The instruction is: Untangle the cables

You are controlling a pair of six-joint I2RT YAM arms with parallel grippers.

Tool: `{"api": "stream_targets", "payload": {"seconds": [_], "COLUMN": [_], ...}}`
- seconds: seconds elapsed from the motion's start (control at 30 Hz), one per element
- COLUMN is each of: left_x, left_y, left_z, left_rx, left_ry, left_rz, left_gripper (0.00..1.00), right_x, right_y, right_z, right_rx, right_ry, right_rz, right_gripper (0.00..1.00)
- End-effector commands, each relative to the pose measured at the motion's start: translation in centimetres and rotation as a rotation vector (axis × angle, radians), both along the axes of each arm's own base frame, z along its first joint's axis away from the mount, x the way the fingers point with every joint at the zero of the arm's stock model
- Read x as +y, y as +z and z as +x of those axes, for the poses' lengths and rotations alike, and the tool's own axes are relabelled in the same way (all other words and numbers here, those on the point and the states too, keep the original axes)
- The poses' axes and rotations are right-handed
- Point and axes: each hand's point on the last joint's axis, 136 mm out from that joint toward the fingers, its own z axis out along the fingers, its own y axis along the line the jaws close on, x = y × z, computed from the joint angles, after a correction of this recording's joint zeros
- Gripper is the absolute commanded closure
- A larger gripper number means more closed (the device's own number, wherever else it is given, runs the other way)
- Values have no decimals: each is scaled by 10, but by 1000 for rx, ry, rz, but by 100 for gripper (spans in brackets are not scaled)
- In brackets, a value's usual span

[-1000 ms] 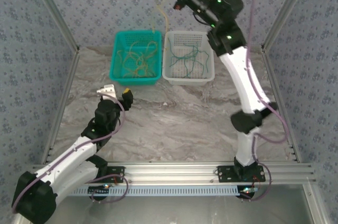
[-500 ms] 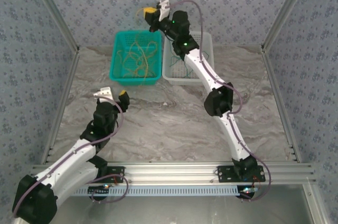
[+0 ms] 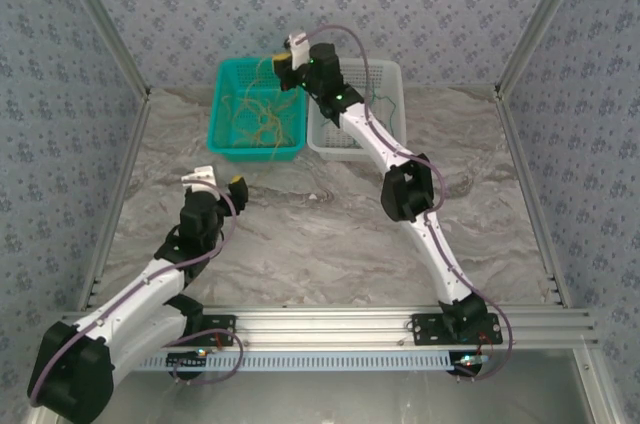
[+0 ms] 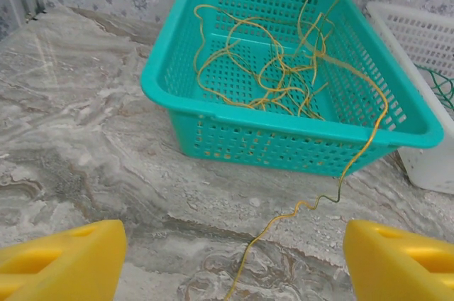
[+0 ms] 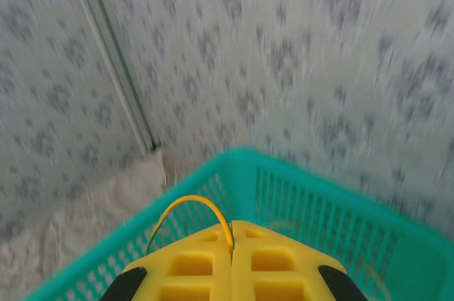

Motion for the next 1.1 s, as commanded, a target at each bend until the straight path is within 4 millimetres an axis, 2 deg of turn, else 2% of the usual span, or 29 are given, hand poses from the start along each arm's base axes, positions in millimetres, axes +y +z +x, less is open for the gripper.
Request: {"api": "stream_targets", "payload": {"seconds": [0.0, 0.03, 0.07, 0.13, 0.17, 0.27, 0.3, 0.47, 0.5, 0.6, 0.67, 0.77, 0.87, 1.0, 1.07], "left_x": [-9, -8, -8, -14, -16, -27, -27, -24, -25, -42, -49, -60, -72, -86, -93], "left_y": [23, 21, 19, 16, 15, 11, 7, -24, -31, -43, -50, -58, -70, -89, -95], "left_z": [9, 10, 11, 13, 13, 10, 9, 10, 12, 20, 26, 37, 49, 69, 75], "left_rx": [-18, 3, 27, 78, 98, 166, 191, 332, 362, 382, 361, 334, 317, 335, 341], "left_ry": [-33, -24, -22, -65, -77, -155, -157, -156, -150, -233, -266, -302, -334, -355, -364], "left_rz": [-29, -38, -49, -78, -87, -69, -63, -84, -87, -72, -41, -7, 49, 70, 77], "left_gripper": [20, 20, 20, 20, 20, 22, 23, 27, 27, 23, 22, 16, 13, 10, 10], "right_x": [10, 8, 8, 7, 7, 3, -2, -23, -25, -27, -33, -52, -72, -89, -97], "right_y": [-56, -66, -76, -78, -75, -49, -36, 34, 53, 95, 110, 127, 136, 127, 122], "right_z": [-9, -10, -14, -20, -22, -33, -36, -64, -76, -114, -137, -168, -198, -242, -258], "right_rx": [84, 108, 132, 166, 173, 181, 182, 188, 175, 111, 67, 13, -23, -105, -108], "right_ry": [-12, -30, -23, -14, -7, -16, -30, -8, 14, 87, 103, 106, 103, 137, 129], "right_rz": [-155, -188, -217, -233, -233, -244, -249, -199, -183, -152, -123, -50, 39, 102, 104], "right_gripper": [100, 95, 82, 60, 55, 33, 30, 26, 26, 26, 25, 24, 23, 23, 23]}}
